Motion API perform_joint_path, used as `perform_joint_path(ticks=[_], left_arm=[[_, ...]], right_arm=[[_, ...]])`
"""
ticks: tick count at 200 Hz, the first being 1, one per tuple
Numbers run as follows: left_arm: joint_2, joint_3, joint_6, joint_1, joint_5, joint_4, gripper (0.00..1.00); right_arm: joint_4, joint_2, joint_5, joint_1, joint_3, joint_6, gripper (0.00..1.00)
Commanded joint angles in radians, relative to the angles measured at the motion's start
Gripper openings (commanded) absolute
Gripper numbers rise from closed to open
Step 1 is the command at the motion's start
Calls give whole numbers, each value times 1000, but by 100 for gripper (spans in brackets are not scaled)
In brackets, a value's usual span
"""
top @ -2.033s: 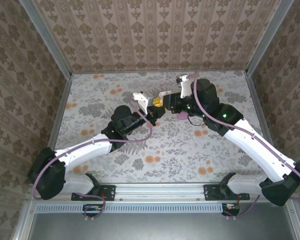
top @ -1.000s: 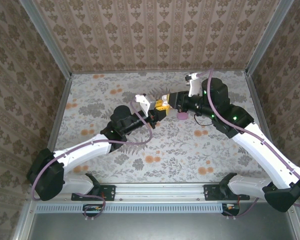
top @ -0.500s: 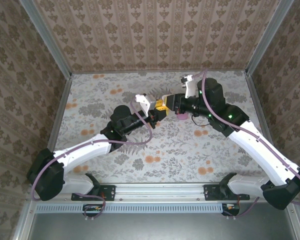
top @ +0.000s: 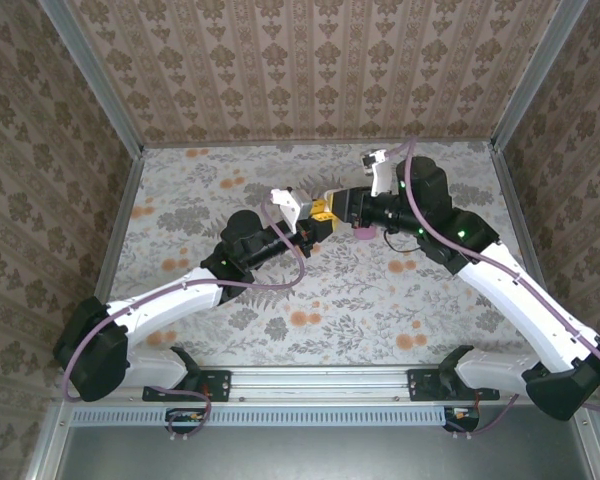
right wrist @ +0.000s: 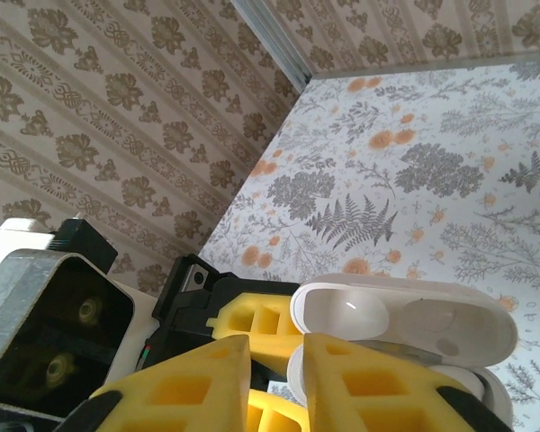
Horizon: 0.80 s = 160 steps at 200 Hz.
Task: Insert wireless bluetooth earbuds into charging case
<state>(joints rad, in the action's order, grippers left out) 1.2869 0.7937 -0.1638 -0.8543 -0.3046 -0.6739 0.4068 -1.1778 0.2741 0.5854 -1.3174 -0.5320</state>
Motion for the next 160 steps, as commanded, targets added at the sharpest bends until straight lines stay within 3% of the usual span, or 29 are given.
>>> perform_joint_path(ticks=[1,44,81,130,160], left_arm=[[-26,39,16,0,-25,1,20],[-38,54,65,1,-99,64,20],[-44,96,113,-3,-169,148,20],[-43,122,129,-2,-203,181,20],[-40,132,135,-5,-206,195,20]], right_arm=[[-9,47,-33,-28,-10,-10,27],[108,32,-49,-165,-39,-46,39],[124,-50,226,-320,-46,-131,47],[150,-158,472,-334,-92,-133,50],[168,-190,544,-335,-105,-117,50]])
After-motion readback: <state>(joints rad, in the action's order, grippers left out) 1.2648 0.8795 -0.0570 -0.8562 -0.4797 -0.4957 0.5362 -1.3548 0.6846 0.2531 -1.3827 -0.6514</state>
